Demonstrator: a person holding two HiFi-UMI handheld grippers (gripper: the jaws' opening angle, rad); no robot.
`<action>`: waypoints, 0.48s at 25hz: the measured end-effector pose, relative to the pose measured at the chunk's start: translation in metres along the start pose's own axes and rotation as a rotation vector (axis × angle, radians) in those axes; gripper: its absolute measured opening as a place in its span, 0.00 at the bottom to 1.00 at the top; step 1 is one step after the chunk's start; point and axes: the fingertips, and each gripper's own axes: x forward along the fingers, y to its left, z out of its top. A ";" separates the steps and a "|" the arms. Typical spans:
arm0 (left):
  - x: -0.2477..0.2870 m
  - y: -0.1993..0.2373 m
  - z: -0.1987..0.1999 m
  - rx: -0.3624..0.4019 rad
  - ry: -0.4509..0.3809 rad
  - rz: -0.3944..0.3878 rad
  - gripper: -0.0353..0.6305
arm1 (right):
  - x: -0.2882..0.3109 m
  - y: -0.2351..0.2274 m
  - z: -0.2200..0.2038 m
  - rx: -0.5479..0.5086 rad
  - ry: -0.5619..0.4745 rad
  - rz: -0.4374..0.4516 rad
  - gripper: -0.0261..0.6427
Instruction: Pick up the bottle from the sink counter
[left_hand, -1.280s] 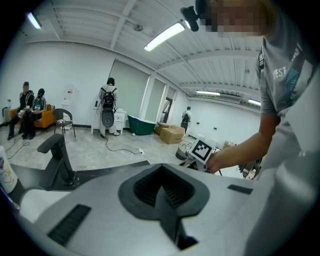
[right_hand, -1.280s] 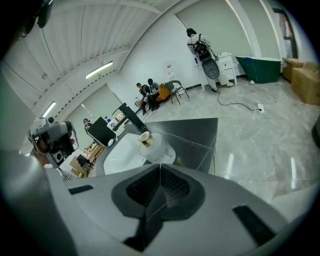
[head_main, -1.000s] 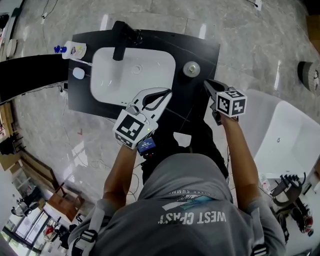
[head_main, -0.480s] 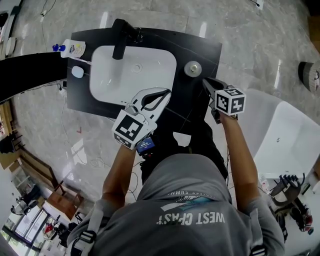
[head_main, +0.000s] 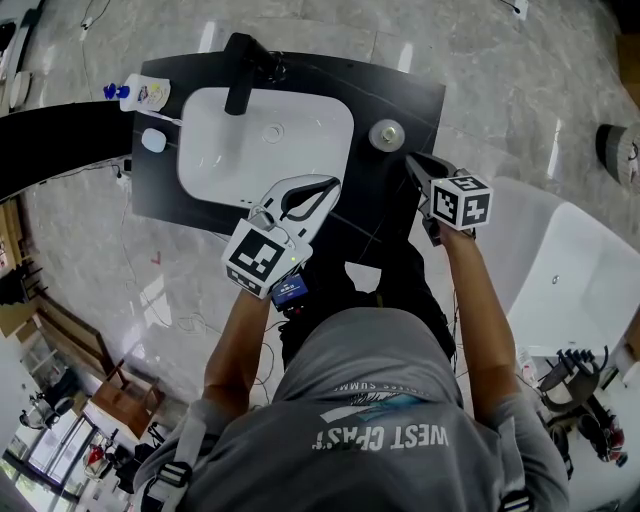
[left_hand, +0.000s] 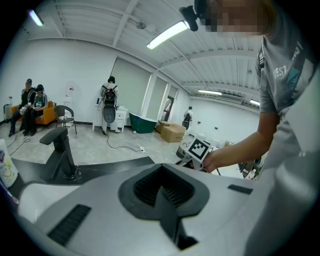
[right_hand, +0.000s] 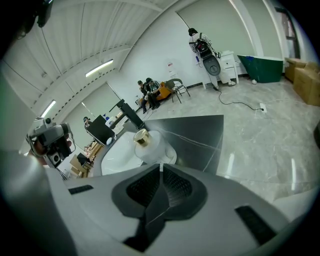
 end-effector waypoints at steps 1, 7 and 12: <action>0.000 0.000 -0.001 0.000 0.000 0.002 0.06 | 0.000 0.001 0.000 -0.005 -0.001 0.001 0.04; 0.000 -0.005 0.000 -0.004 -0.002 0.003 0.06 | -0.003 0.006 0.001 -0.039 -0.016 0.017 0.05; -0.001 -0.004 -0.001 -0.007 -0.002 0.007 0.06 | -0.001 0.013 0.004 -0.067 -0.025 0.032 0.12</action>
